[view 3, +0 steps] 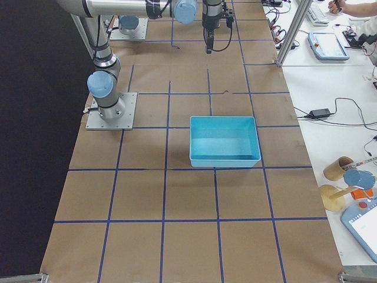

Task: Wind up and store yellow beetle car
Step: 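Open the left gripper to release the car and raise the arm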

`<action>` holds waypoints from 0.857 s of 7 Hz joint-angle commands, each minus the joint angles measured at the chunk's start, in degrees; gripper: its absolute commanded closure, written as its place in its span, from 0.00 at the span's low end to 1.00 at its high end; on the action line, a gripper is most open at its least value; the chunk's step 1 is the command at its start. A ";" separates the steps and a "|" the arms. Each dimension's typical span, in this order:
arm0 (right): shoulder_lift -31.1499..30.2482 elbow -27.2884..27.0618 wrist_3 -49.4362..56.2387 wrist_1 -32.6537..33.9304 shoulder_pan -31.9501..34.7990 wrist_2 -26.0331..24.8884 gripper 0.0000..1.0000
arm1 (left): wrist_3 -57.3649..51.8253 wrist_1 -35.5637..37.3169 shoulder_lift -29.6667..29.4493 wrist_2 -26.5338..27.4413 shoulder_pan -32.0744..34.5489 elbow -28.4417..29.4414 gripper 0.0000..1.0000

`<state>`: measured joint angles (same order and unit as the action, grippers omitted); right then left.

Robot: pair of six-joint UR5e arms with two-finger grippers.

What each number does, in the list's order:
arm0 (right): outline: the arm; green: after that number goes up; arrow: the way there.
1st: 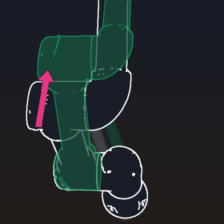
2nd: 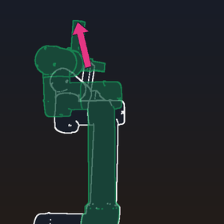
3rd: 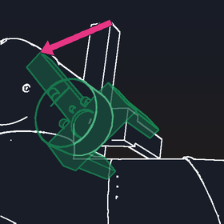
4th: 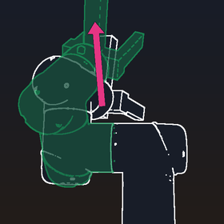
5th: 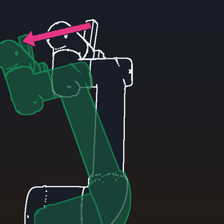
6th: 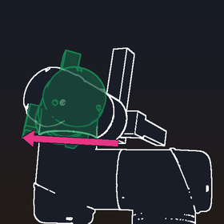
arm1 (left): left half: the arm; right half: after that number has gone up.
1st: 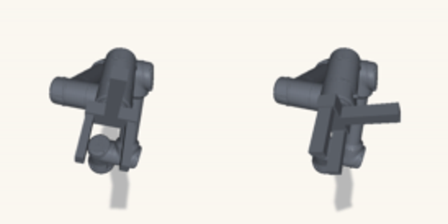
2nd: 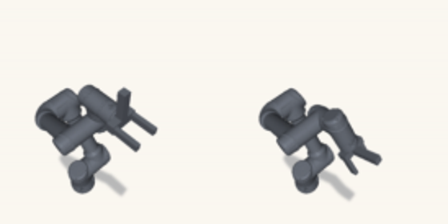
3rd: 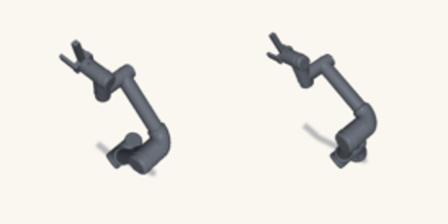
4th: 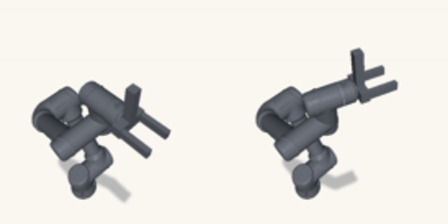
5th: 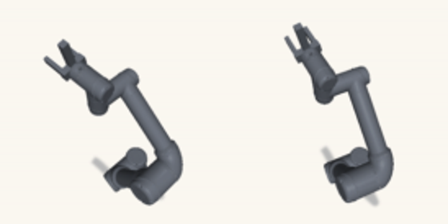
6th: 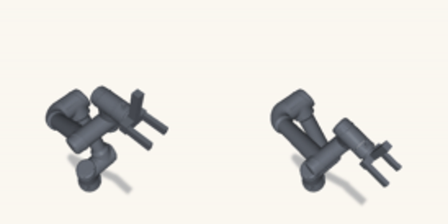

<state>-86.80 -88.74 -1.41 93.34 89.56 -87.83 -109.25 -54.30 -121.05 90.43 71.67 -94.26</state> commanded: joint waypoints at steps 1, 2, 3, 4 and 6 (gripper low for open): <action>0.05 0.06 0.00 0.00 0.00 0.03 0.00 | 4.44 -3.24 4.21 0.01 1.62 0.92 0.00; 0.05 -0.03 0.00 0.00 0.00 0.03 0.00 | 13.10 -8.14 8.68 0.01 4.68 1.19 0.00; 0.14 -0.03 0.00 0.00 0.00 0.03 0.00 | 24.41 -13.15 13.95 0.01 9.23 1.54 0.00; 0.31 -0.03 0.09 0.00 0.00 0.03 0.00 | 36.35 -17.90 18.52 0.01 12.41 2.15 0.00; 0.49 -0.03 0.00 0.18 0.00 -0.06 0.00 | 62.56 -21.97 25.31 0.44 14.38 2.07 0.00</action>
<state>-86.39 -88.74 -1.35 93.42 89.56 -87.86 -60.67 -73.48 -99.39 90.59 84.94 -92.17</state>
